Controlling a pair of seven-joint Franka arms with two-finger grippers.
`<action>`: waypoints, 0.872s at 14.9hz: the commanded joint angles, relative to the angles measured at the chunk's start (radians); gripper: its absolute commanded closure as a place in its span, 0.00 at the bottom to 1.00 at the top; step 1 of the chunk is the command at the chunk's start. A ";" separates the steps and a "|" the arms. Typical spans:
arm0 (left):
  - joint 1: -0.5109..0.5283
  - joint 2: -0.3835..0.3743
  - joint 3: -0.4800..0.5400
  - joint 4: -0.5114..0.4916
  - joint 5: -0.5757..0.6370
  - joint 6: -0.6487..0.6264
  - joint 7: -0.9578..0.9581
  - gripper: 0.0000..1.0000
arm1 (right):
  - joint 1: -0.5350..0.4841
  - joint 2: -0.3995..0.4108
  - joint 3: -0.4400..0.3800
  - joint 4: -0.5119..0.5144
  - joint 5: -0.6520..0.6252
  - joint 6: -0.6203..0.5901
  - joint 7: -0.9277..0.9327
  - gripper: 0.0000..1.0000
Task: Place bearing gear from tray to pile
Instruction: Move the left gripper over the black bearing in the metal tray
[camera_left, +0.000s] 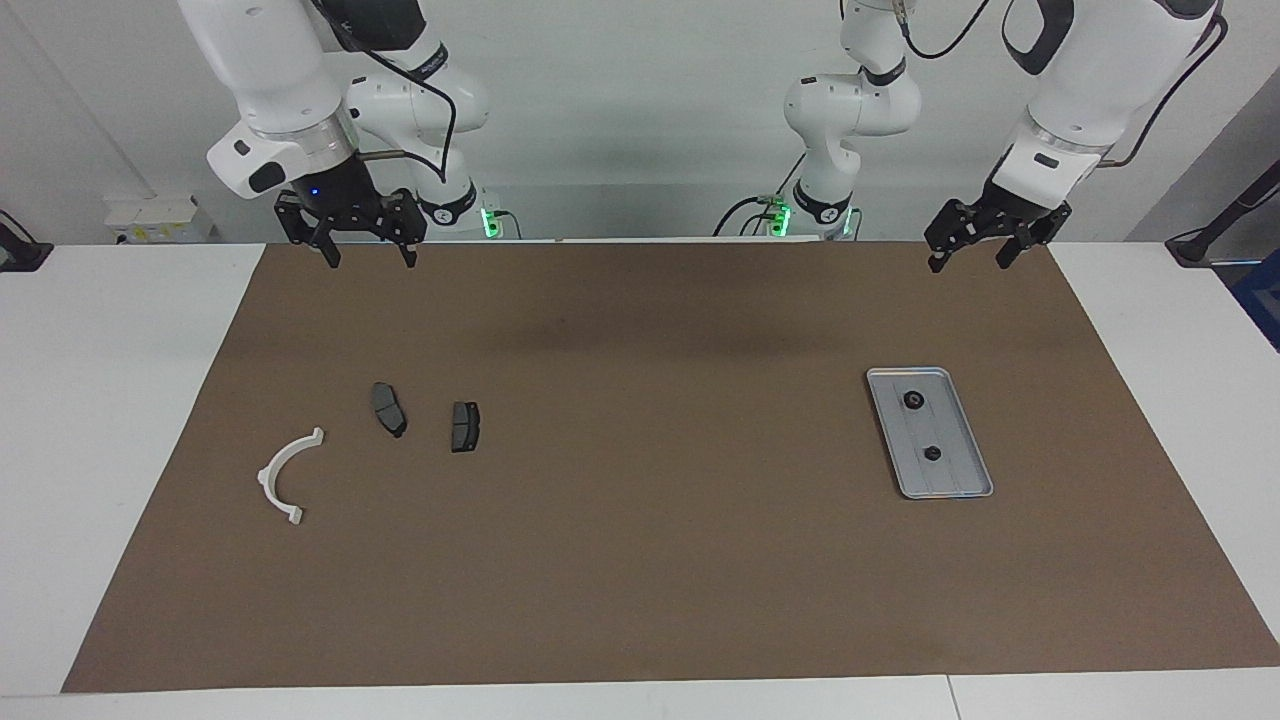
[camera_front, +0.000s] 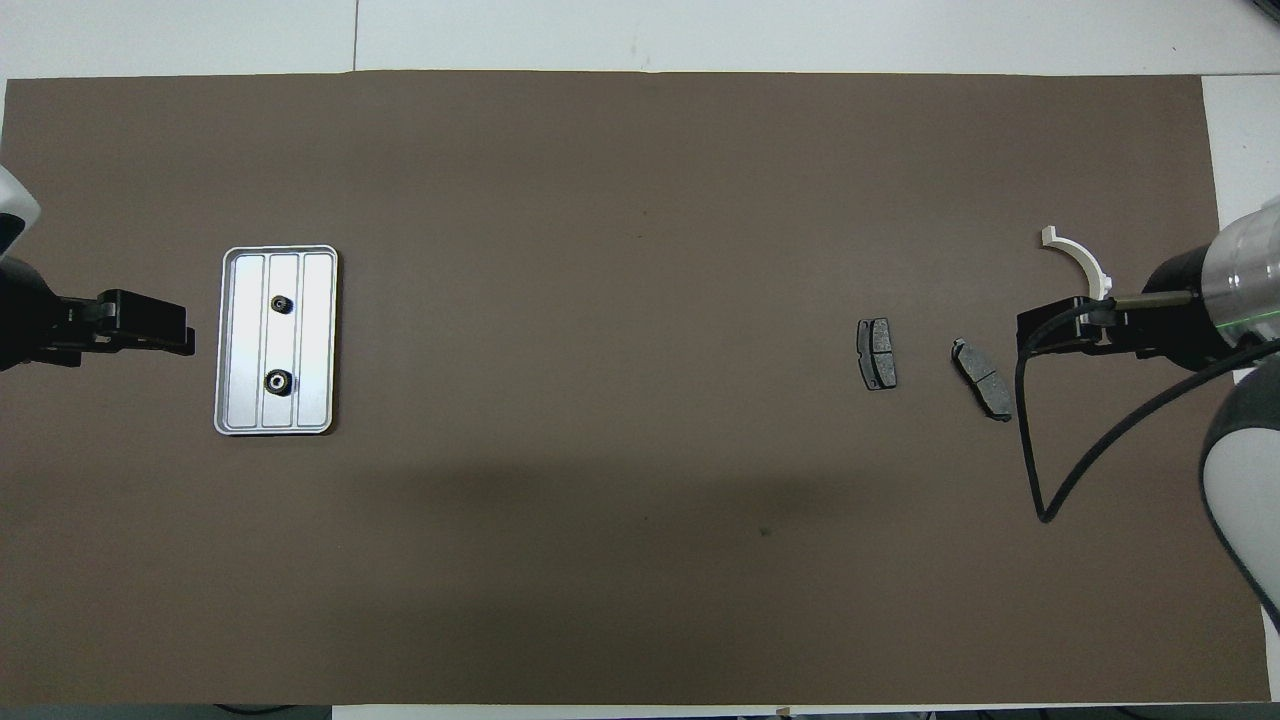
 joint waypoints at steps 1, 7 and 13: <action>-0.002 -0.015 0.008 -0.032 -0.008 0.042 0.035 0.00 | -0.016 -0.016 0.006 -0.006 0.016 0.001 0.009 0.00; 0.005 -0.095 0.010 -0.202 -0.004 0.143 0.034 0.00 | -0.016 -0.016 0.003 -0.006 0.017 0.001 0.009 0.00; 0.080 -0.032 0.008 -0.437 -0.004 0.475 0.121 0.02 | -0.019 -0.014 0.000 -0.006 0.017 0.002 0.009 0.00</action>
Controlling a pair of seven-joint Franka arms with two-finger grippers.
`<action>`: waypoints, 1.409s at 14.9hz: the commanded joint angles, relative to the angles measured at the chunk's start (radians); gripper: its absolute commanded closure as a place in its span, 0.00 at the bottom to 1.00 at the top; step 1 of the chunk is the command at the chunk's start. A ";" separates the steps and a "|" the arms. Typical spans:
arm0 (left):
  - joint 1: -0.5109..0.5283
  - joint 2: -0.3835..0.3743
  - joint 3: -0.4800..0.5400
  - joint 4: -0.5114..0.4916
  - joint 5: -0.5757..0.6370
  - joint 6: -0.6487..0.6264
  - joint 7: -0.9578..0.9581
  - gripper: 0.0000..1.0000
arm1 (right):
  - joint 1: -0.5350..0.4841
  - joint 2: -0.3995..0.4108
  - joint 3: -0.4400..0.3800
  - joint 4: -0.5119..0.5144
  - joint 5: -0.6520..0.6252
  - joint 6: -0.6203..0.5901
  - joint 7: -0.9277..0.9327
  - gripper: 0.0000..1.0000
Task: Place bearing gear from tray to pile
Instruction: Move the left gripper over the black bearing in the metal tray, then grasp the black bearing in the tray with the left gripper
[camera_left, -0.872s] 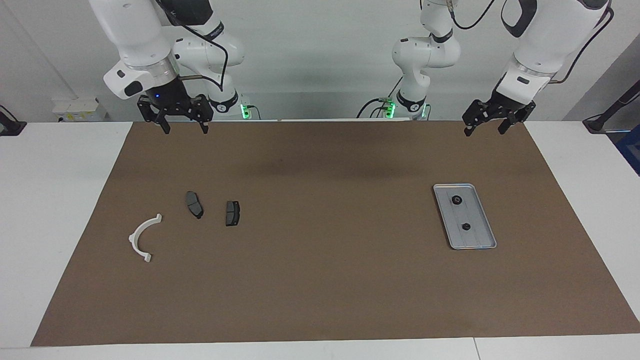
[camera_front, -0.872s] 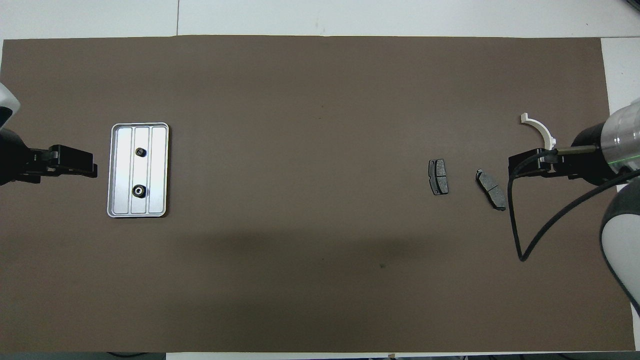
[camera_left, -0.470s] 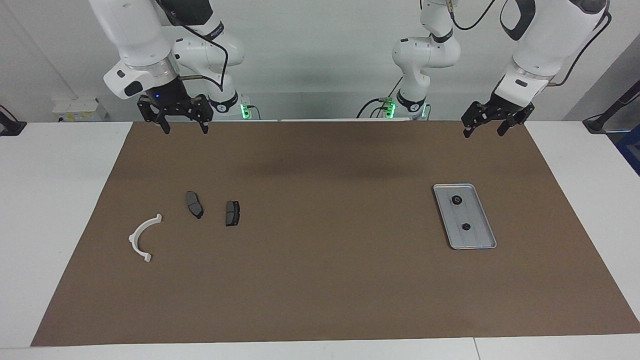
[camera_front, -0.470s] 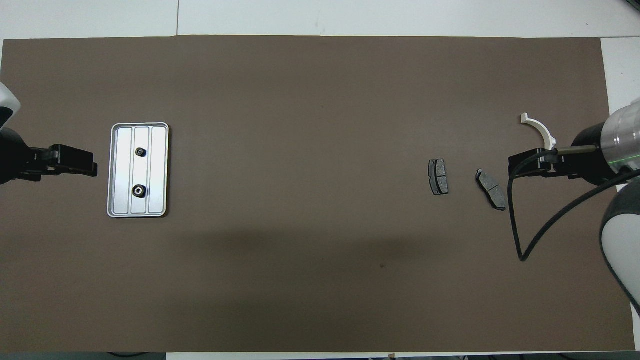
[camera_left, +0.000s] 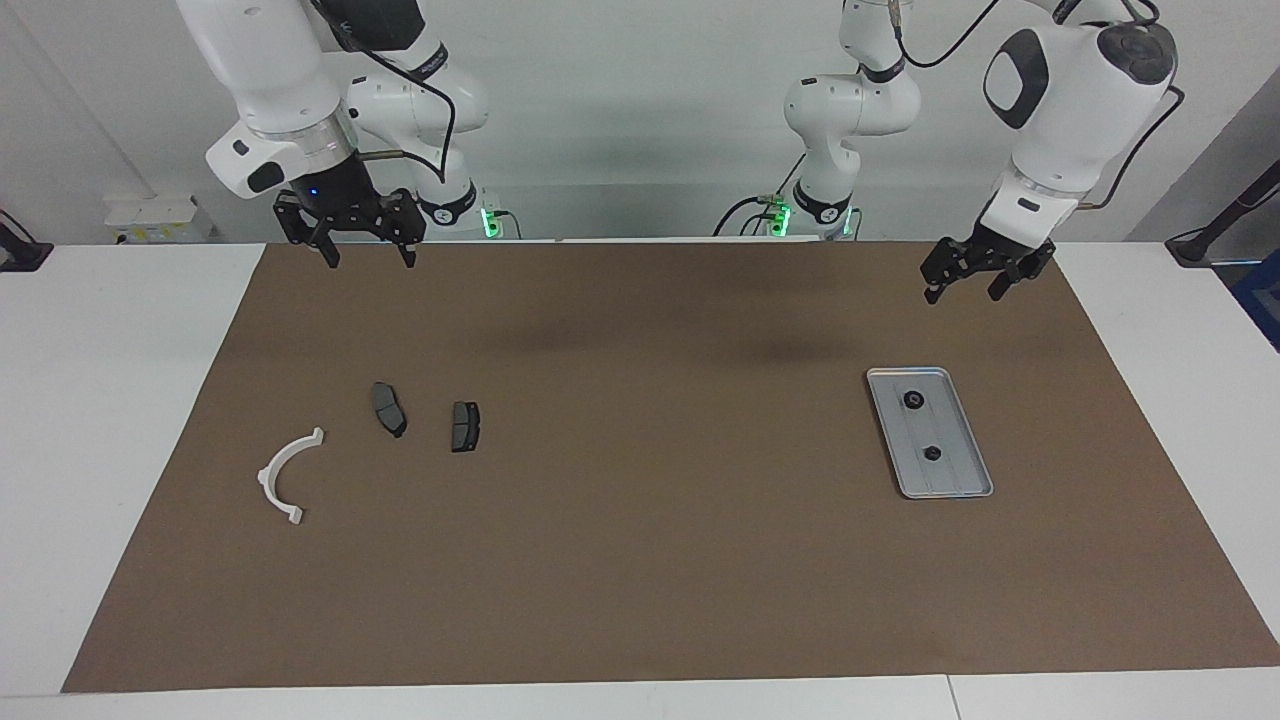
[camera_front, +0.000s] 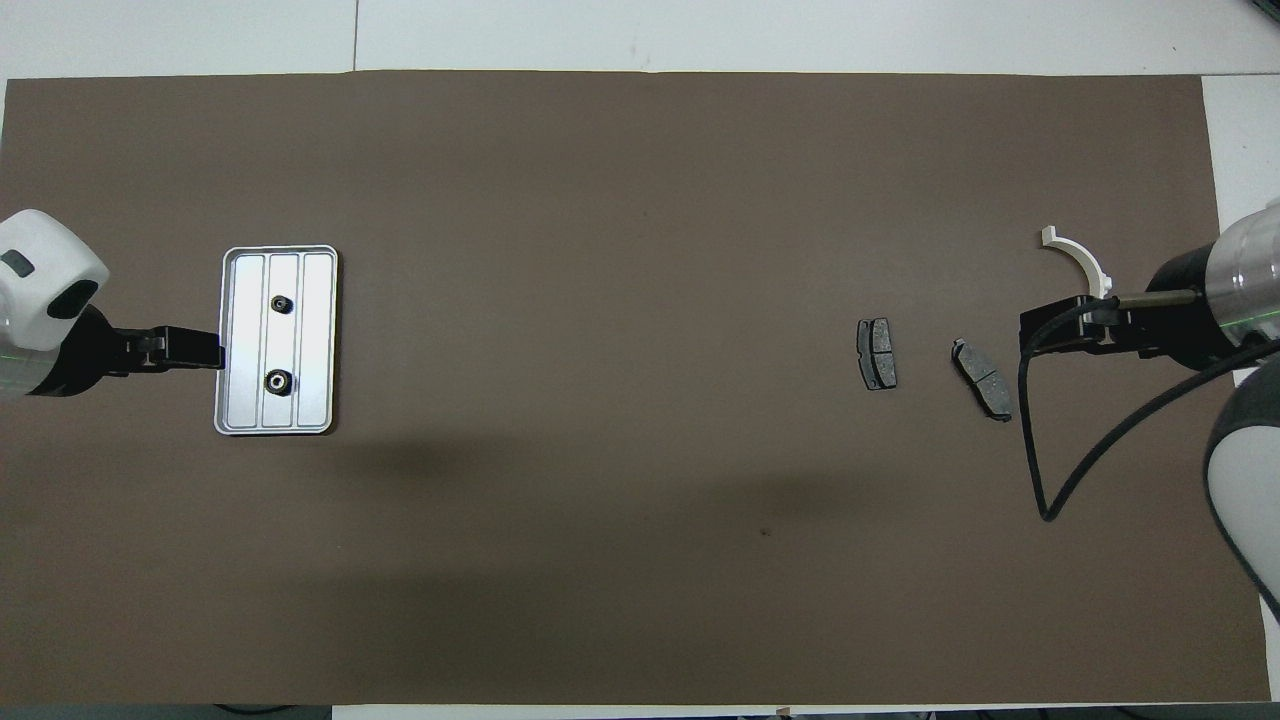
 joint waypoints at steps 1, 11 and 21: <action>0.021 0.044 -0.003 -0.085 -0.004 0.138 0.027 0.03 | -0.018 -0.014 0.004 -0.007 0.017 0.002 0.009 0.00; 0.032 0.166 -0.003 -0.213 -0.004 0.387 0.035 0.08 | -0.027 -0.017 0.000 -0.005 0.020 0.027 0.009 0.00; 0.030 0.241 -0.003 -0.279 -0.004 0.522 0.035 0.08 | -0.024 -0.019 0.002 -0.003 0.022 0.030 0.009 0.00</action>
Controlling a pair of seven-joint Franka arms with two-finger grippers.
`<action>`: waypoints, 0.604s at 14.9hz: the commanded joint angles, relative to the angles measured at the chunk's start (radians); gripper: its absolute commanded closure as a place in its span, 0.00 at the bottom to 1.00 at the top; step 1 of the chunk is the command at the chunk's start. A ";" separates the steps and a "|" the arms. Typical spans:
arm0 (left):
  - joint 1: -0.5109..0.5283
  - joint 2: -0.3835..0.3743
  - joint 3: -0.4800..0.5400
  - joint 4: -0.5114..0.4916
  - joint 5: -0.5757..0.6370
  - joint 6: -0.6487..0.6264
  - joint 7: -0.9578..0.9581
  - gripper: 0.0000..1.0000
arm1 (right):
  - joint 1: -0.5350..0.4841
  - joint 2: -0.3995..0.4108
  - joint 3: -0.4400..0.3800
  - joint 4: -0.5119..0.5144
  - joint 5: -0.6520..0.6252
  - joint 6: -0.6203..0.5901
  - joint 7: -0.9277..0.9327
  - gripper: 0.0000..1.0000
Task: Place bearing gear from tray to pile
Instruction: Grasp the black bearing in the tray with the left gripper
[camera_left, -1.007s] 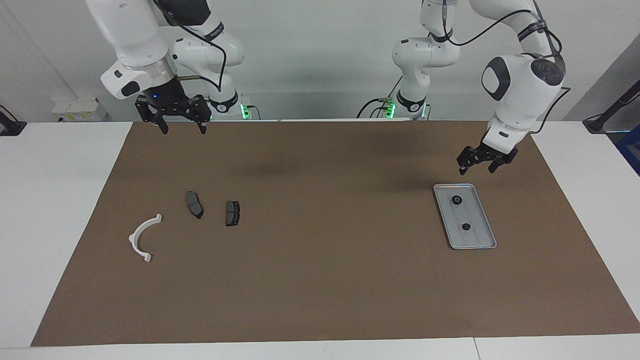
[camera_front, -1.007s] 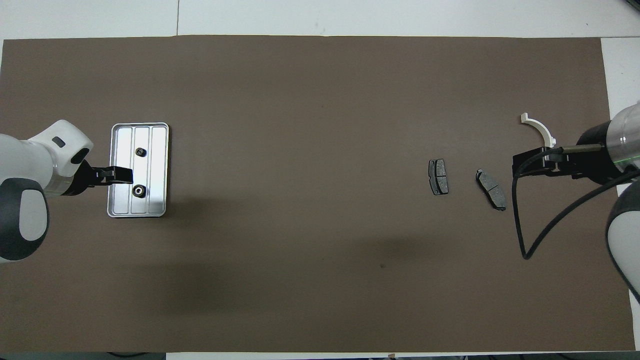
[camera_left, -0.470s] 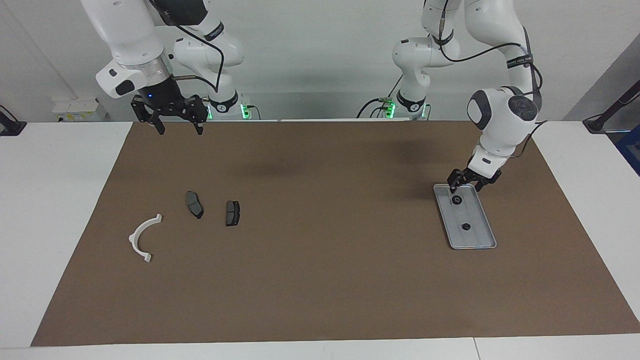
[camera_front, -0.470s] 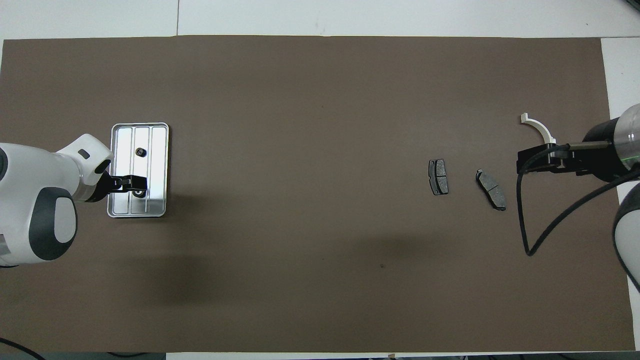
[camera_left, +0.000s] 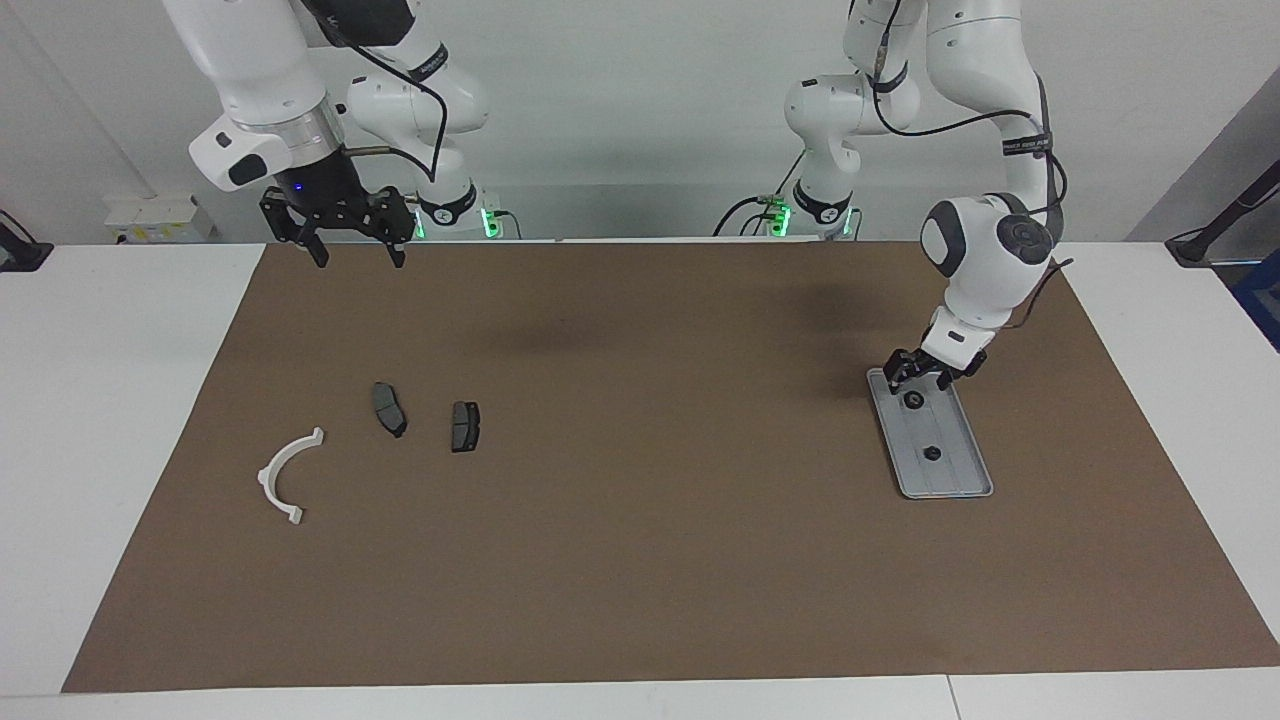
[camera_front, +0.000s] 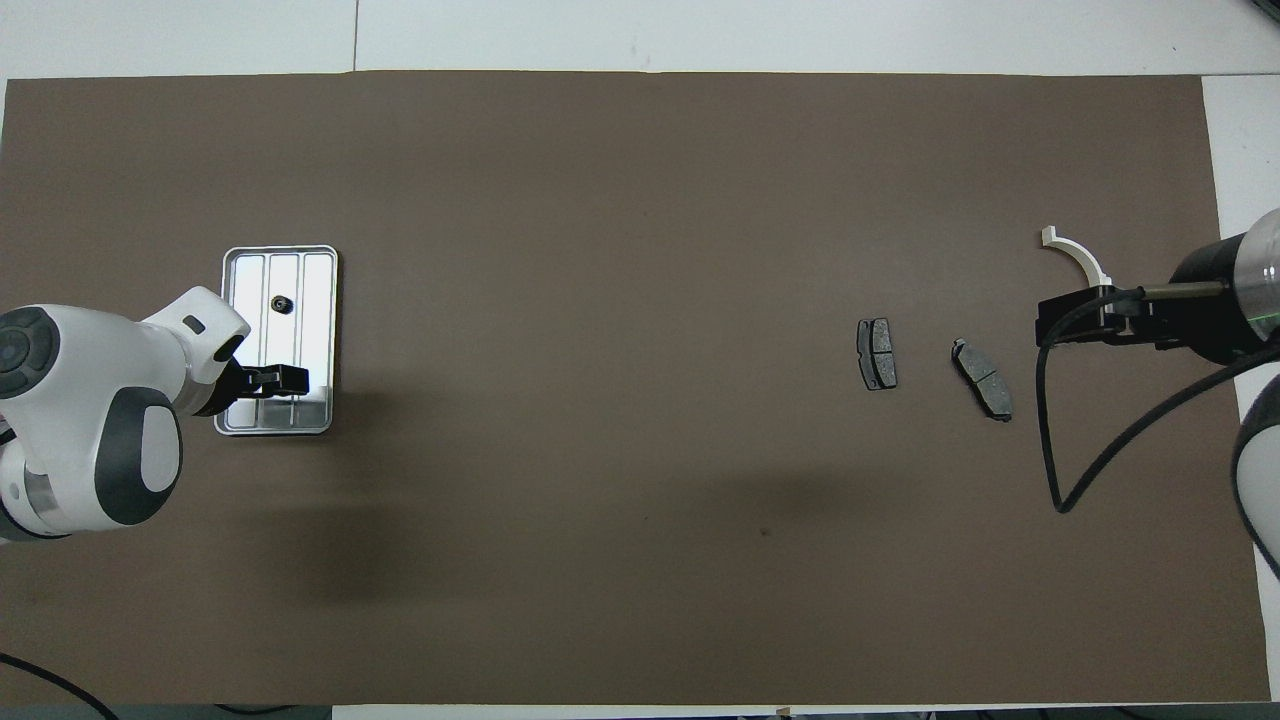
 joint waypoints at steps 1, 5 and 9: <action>0.010 0.027 -0.003 -0.023 -0.004 0.073 0.019 0.08 | -0.014 -0.014 0.006 -0.011 0.022 0.014 0.009 0.00; 0.010 0.042 -0.003 -0.022 -0.004 0.086 0.019 0.11 | -0.012 -0.016 0.006 -0.012 0.022 0.011 0.009 0.00; 0.011 0.042 -0.001 -0.020 -0.004 0.079 0.017 1.00 | -0.018 -0.017 0.004 -0.012 0.022 0.011 0.009 0.00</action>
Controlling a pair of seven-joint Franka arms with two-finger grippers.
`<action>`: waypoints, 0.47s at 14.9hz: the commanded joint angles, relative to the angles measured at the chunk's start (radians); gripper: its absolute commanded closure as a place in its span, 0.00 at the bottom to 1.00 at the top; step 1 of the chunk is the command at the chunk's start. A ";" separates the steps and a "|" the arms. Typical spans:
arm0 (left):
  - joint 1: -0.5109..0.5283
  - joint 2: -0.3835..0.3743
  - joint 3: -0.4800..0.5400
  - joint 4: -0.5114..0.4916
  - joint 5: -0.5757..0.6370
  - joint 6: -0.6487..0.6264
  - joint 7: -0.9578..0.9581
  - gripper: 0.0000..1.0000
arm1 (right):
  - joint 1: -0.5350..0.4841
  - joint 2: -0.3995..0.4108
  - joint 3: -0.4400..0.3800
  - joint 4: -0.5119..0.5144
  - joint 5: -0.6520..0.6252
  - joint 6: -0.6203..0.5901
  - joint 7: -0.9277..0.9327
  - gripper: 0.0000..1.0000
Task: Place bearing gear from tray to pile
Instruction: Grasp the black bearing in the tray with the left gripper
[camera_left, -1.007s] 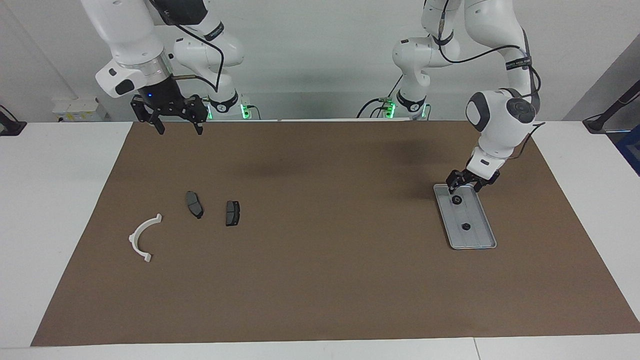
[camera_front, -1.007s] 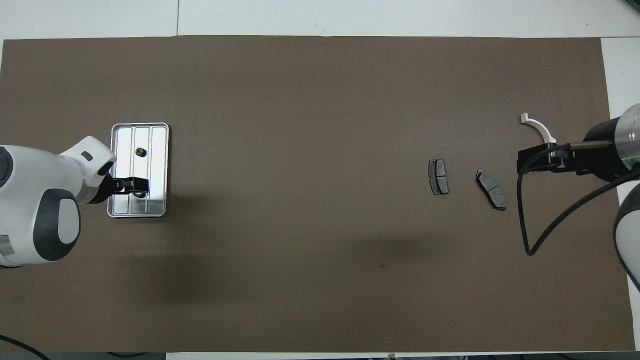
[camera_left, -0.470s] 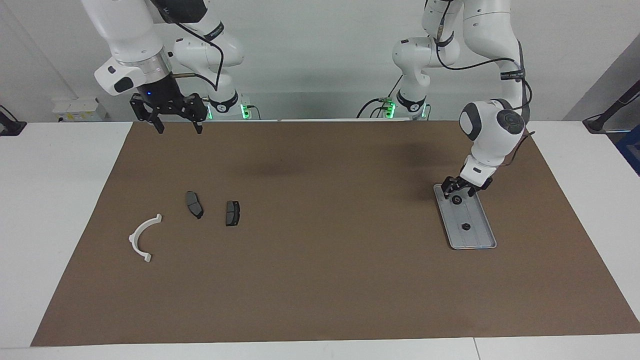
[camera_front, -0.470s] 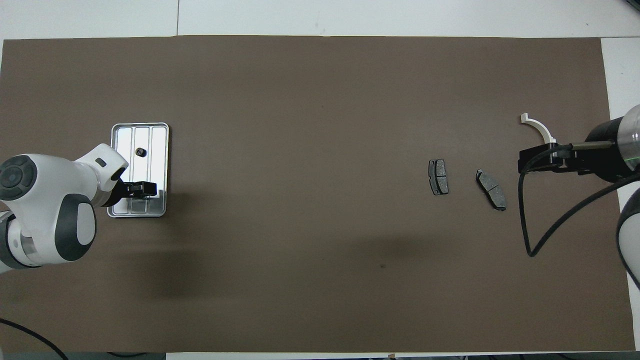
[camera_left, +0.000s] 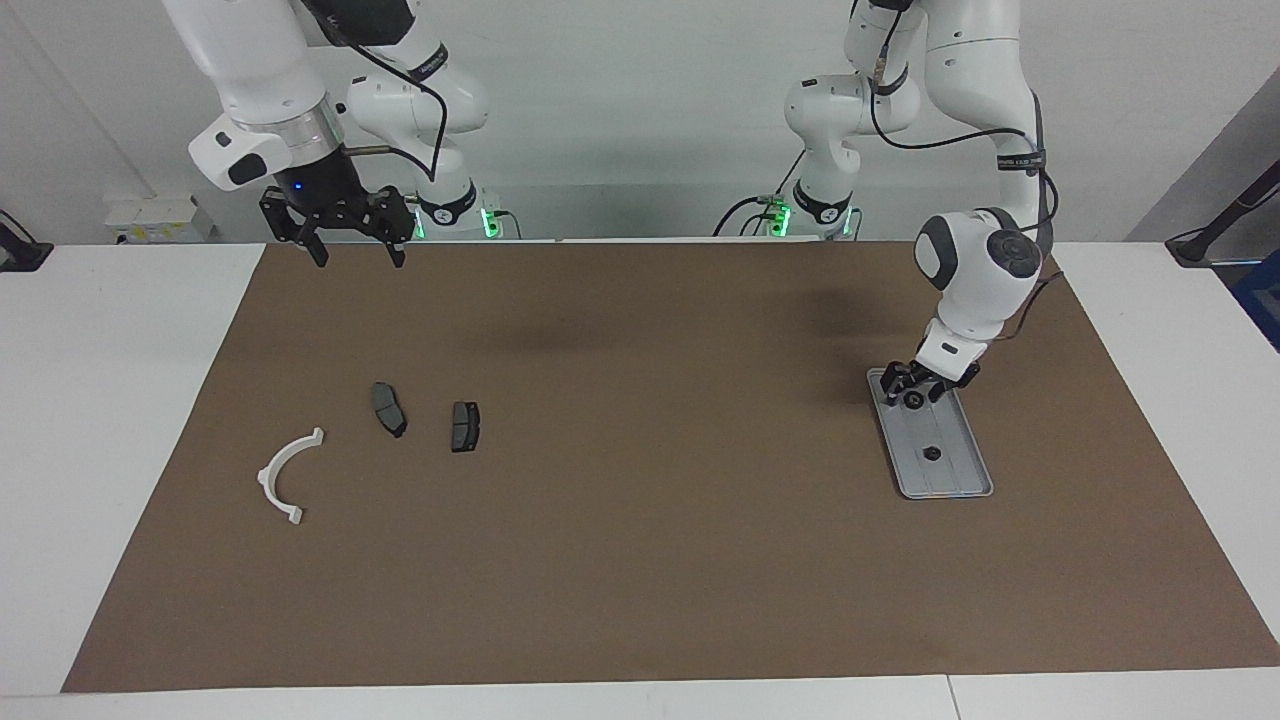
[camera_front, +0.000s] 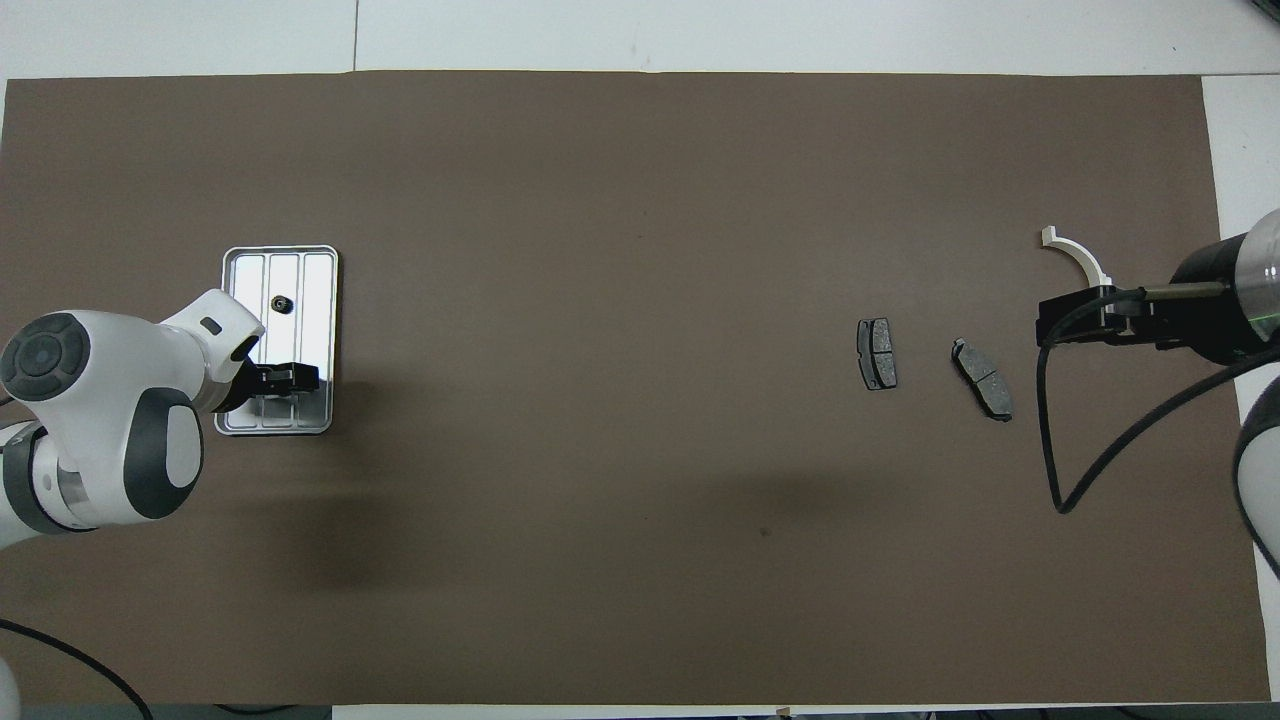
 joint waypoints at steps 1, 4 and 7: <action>0.010 0.005 -0.002 -0.012 -0.004 0.018 0.017 1.00 | -0.024 -0.017 0.005 -0.012 0.022 0.011 0.009 0.00; 0.011 0.005 -0.003 -0.006 -0.004 0.014 0.018 1.00 | -0.024 -0.020 0.006 -0.012 0.023 0.000 0.008 0.00; 0.011 0.004 -0.003 0.057 -0.004 -0.056 0.017 1.00 | -0.012 -0.032 0.008 -0.024 0.023 0.011 0.012 0.00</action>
